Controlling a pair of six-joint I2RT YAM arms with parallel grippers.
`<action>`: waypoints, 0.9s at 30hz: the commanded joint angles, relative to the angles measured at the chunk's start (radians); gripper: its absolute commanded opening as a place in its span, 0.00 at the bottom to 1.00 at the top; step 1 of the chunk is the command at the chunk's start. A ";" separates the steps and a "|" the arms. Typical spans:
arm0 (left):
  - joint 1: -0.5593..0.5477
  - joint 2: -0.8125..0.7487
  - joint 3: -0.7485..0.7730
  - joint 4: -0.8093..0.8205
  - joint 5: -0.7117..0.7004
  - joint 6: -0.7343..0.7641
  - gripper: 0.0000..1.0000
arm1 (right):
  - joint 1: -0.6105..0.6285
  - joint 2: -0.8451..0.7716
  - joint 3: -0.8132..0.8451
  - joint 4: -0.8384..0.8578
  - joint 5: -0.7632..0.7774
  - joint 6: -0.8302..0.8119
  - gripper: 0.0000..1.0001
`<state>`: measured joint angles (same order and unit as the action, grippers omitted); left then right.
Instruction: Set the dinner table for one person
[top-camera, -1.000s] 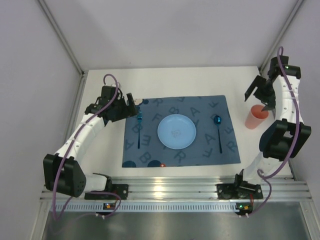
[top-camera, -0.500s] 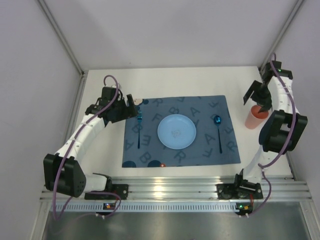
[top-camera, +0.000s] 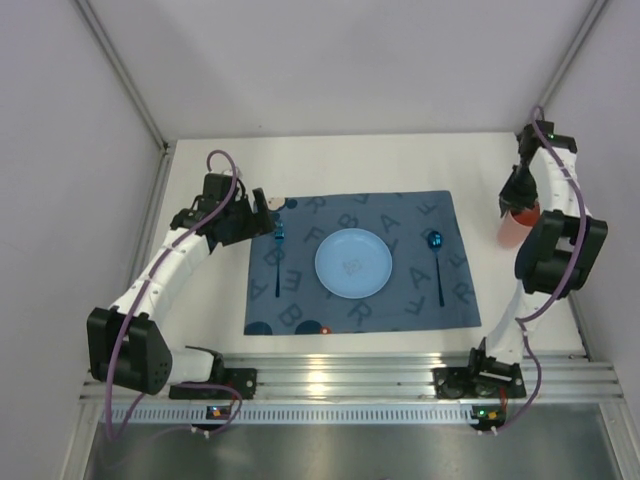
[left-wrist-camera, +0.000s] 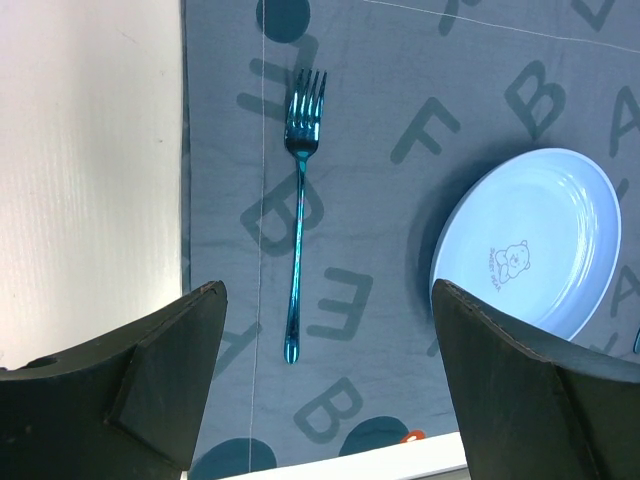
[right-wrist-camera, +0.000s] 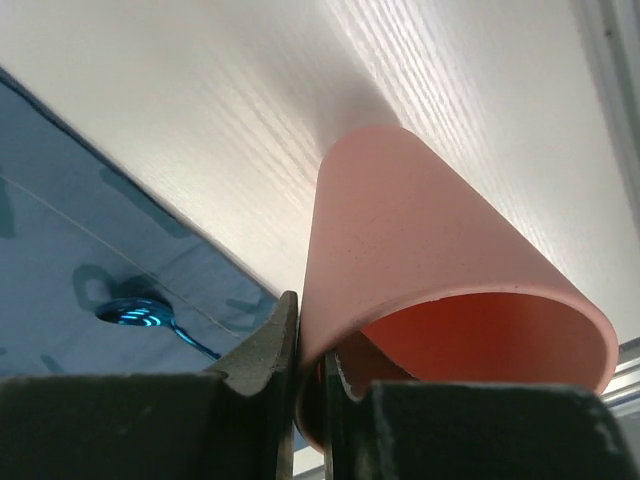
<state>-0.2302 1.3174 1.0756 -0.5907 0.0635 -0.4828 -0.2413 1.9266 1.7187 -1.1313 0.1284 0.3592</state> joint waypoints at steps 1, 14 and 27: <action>0.005 -0.014 0.006 0.035 -0.001 0.010 0.89 | 0.066 -0.009 0.186 -0.103 0.065 -0.002 0.00; 0.005 0.046 0.079 0.028 0.012 0.021 0.88 | 0.442 0.185 0.426 -0.088 -0.019 0.115 0.00; 0.005 0.014 0.075 0.012 -0.034 0.027 0.89 | 0.494 0.315 0.435 -0.005 -0.078 0.135 0.08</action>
<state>-0.2302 1.3663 1.1183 -0.5861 0.0513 -0.4709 0.2394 2.2280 2.1178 -1.1931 0.0959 0.4732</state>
